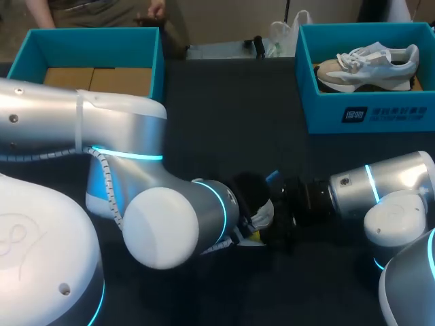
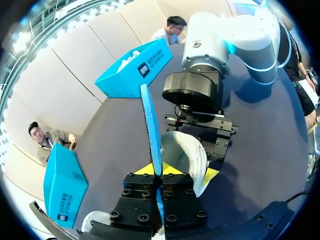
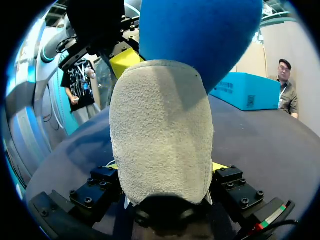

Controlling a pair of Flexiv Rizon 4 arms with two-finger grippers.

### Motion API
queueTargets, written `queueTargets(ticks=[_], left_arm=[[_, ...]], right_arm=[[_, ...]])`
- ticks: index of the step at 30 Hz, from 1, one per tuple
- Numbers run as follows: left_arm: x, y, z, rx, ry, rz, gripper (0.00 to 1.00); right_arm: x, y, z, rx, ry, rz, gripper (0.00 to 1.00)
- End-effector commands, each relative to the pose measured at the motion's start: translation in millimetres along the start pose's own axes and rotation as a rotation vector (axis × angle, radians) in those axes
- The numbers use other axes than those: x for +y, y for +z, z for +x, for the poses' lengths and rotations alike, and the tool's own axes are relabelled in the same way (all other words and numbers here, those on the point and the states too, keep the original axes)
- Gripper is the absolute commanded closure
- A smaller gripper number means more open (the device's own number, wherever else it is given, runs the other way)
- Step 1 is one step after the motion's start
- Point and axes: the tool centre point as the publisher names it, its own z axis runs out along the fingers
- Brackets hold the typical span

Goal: Take the shoe out of the shoebox, open the shoe tongue, remove and reinsert the insole, then place the shoe into the shoebox

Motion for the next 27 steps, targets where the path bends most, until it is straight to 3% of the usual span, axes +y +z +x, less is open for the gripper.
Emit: queueTargets(ticks=[1,14,27], left_arm=[[0.9,-1.4,-5.1,0.017,-0.002,0.005,1.00],[-63.7,-45.6,-33.8,0.406,-0.166,0.087,1.00],[-118.9,-85.1,-58.8,0.659,-0.196,0.200,1.00]], right_arm=[[1.0,0.8,0.7,-0.001,0.001,0.004,1.00],[1.0,0.8,0.7,-0.001,0.001,0.004,1.00],[1.0,0.8,0.7,-0.001,0.001,0.004,1.00]])
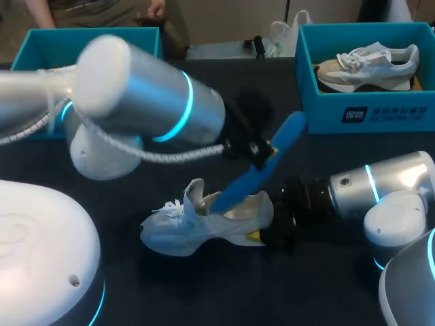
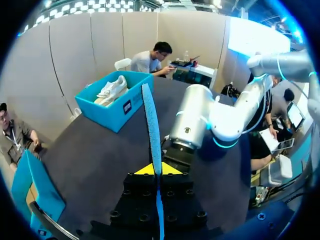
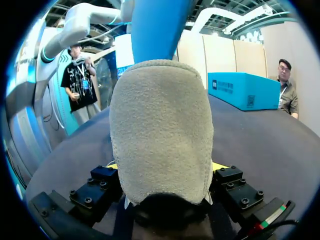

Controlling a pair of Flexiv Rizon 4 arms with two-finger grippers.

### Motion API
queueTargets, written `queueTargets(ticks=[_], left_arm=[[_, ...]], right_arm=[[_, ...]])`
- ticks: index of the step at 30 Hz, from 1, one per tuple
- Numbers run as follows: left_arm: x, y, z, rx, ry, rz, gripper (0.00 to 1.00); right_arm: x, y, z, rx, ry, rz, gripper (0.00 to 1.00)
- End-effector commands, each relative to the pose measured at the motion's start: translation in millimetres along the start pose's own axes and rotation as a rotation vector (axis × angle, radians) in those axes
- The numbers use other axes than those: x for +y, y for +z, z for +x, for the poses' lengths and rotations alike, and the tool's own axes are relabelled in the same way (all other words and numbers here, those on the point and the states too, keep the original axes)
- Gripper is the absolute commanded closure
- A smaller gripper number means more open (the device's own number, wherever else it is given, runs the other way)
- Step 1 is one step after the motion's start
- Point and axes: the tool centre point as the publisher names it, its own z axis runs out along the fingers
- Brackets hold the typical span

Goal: Take the shoe out of the shoebox, open the shoe tongue, remove and reinsert the insole, then place the shoe into the shoebox

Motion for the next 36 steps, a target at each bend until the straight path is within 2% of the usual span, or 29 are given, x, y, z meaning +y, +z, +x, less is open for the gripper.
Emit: queueTargets(ticks=[1,8,13,21,25,30,34,36], left_arm=[[-11.1,-24.0,-5.5,0.247,0.007,0.022,1.00],[-37.0,-51.7,-2.5,0.308,0.038,0.090,1.00],[-54.2,-72.1,1.8,0.407,0.051,0.136,1.00],[-83.9,-128.2,6.6,0.501,0.110,0.247,1.00],[-95.9,-152.6,6.0,0.487,0.138,0.296,1.00],[-100.8,-173.4,-2.3,0.448,0.149,0.347,1.00],[-105.8,-185.7,-15.1,0.460,0.130,0.383,1.00],[-101.9,-188.8,-20.6,0.493,0.126,0.402,1.00]], right_arm=[[1.0,0.9,0.7,-0.001,0.001,0.004,1.00],[1.0,0.9,0.7,-0.001,0.001,0.004,1.00],[1.0,0.9,0.7,-0.001,0.001,0.004,1.00],[1.0,0.9,0.7,-0.001,0.001,0.004,1.00],[1.0,0.9,0.7,-0.001,0.001,0.004,1.00],[1.0,0.9,0.7,-0.001,0.001,0.004,1.00],[1.0,0.9,0.7,-0.001,0.001,0.004,1.00],[1.0,0.9,0.7,-0.001,0.001,0.004,1.00]])
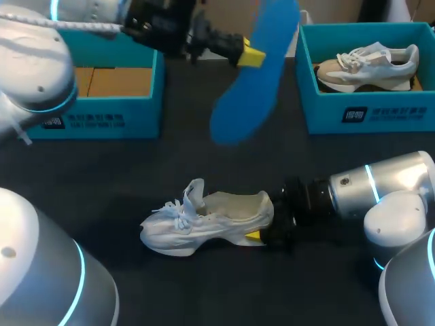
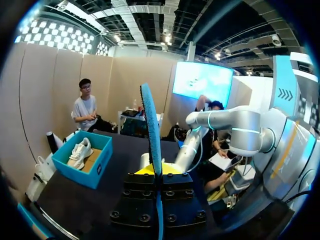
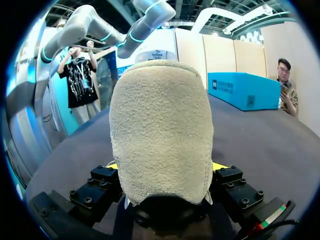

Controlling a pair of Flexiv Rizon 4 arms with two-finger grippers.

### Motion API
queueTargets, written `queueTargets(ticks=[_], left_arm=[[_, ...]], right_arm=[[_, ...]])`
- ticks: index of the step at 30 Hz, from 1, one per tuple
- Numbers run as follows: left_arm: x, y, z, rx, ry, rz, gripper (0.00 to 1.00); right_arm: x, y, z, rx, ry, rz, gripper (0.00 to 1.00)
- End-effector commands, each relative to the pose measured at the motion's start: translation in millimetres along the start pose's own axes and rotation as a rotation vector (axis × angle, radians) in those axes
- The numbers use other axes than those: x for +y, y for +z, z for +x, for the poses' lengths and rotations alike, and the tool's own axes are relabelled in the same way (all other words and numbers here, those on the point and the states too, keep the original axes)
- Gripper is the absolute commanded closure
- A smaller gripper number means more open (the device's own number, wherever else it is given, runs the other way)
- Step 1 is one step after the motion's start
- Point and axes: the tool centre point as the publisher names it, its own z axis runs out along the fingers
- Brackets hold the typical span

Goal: Take the shoe out of the shoebox, open the shoe tongue, remove and reinsert the insole, then place the shoe into the shoebox

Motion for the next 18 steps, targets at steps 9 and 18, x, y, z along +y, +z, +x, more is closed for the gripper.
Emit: queueTargets(ticks=[9,18], left_arm=[[16.2,-24.3,-3.1,0.046,-0.006,0.033,1.00],[12.6,-27.0,-0.9,0.049,0.003,0.041,1.00]], right_arm=[[1.0,0.9,0.7,-0.001,0.001,0.004,1.00],[1.0,0.9,0.7,-0.001,0.001,0.004,1.00]])
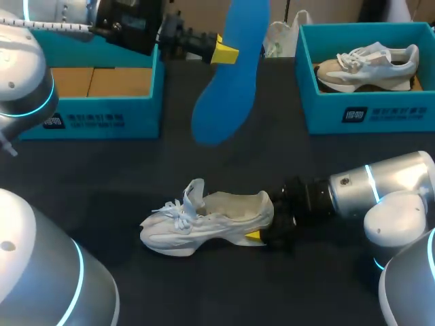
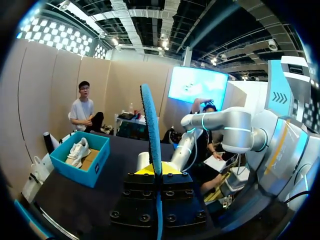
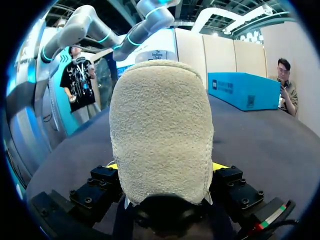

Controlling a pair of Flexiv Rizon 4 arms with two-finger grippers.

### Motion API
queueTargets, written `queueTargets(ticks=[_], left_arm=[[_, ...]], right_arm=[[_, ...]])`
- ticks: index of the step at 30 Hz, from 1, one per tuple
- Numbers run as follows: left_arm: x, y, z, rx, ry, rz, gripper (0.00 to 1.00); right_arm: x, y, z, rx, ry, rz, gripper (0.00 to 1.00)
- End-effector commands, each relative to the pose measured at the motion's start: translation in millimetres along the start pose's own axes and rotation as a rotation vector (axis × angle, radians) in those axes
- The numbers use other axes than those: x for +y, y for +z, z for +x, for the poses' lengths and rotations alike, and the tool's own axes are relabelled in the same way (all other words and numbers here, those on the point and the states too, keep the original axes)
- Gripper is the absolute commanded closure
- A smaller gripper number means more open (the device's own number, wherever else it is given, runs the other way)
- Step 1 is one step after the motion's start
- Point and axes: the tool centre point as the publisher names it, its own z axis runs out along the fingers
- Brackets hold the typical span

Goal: Take the shoe out of the shoebox, open the shoe tongue, remove and reinsert the insole, then place the shoe into the shoebox

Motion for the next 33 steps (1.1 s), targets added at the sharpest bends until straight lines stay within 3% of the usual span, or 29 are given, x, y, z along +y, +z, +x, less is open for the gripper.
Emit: queueTargets(ticks=[1,10,27,33], left_arm=[[-10.5,-7.1,7.0,-0.014,0.025,0.020,1.00],[-55.3,-43.2,47.8,0.028,-0.012,0.162,1.00],[-55.3,-43.2,47.8,0.028,-0.012,0.162,1.00],[-65.5,-58.0,94.8,0.050,-0.023,0.224,1.00]], right_arm=[[0.9,0.9,0.6,-0.002,0.001,0.004,1.00],[0.9,0.9,0.6,-0.002,0.001,0.004,1.00],[0.9,0.9,0.6,-0.002,0.001,0.004,1.00],[0.9,0.9,0.6,-0.002,0.001,0.004,1.00]])
